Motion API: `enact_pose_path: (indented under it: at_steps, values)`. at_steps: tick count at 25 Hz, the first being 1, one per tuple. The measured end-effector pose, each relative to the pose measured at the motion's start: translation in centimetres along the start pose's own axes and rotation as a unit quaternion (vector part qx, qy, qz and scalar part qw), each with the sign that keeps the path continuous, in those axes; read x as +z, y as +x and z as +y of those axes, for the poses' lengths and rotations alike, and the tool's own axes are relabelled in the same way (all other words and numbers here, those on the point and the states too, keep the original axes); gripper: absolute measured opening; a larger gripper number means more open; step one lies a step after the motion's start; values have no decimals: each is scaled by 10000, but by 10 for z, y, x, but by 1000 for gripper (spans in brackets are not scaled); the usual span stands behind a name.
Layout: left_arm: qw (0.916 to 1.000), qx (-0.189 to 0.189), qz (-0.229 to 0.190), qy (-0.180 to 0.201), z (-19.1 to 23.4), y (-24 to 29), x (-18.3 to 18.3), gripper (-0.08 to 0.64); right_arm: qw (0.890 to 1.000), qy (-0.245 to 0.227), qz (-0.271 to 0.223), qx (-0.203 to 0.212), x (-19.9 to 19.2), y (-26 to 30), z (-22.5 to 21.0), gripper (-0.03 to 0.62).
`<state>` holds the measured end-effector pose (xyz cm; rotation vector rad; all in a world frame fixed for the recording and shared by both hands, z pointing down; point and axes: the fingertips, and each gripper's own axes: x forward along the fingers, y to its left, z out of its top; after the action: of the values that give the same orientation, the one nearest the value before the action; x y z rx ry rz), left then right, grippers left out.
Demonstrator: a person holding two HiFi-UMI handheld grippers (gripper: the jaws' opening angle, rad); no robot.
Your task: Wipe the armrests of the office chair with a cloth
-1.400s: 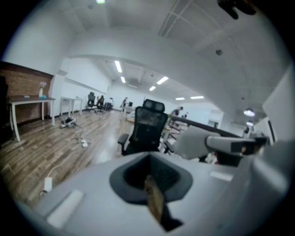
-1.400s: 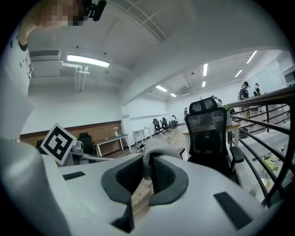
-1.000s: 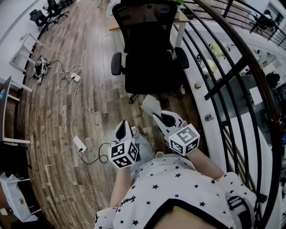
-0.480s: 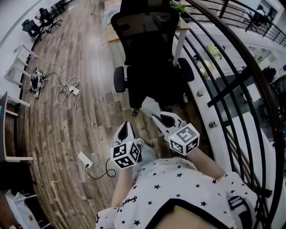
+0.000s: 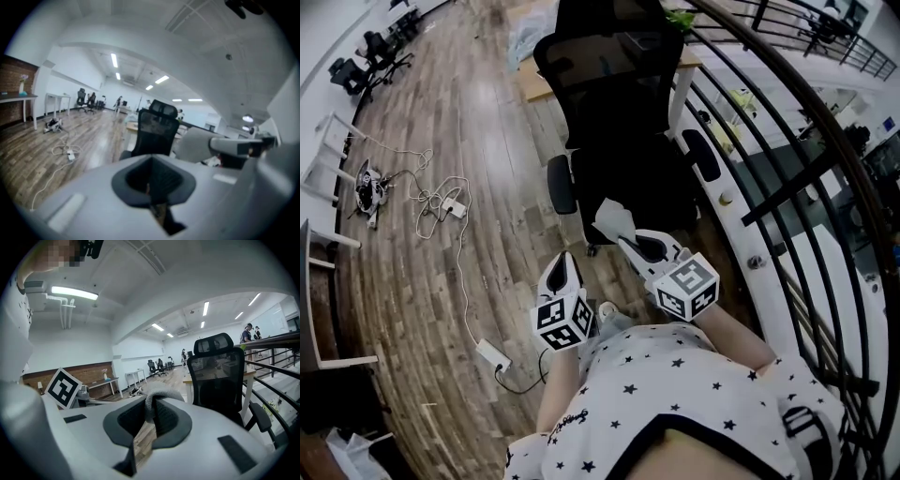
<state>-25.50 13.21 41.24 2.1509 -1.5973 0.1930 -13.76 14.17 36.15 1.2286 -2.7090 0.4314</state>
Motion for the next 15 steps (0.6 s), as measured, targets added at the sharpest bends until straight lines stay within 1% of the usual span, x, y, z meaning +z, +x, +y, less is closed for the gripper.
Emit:
enact_pose_path:
  at_steps: [8, 15]
  values:
    - [10000, -17, 43, 28, 47, 28, 20, 6, 10000, 9, -12, -87, 12, 60, -6, 31]
    - [9999, 11, 118, -88, 82, 43, 23, 6, 9998, -10, 183, -115, 8, 101, -9, 31]
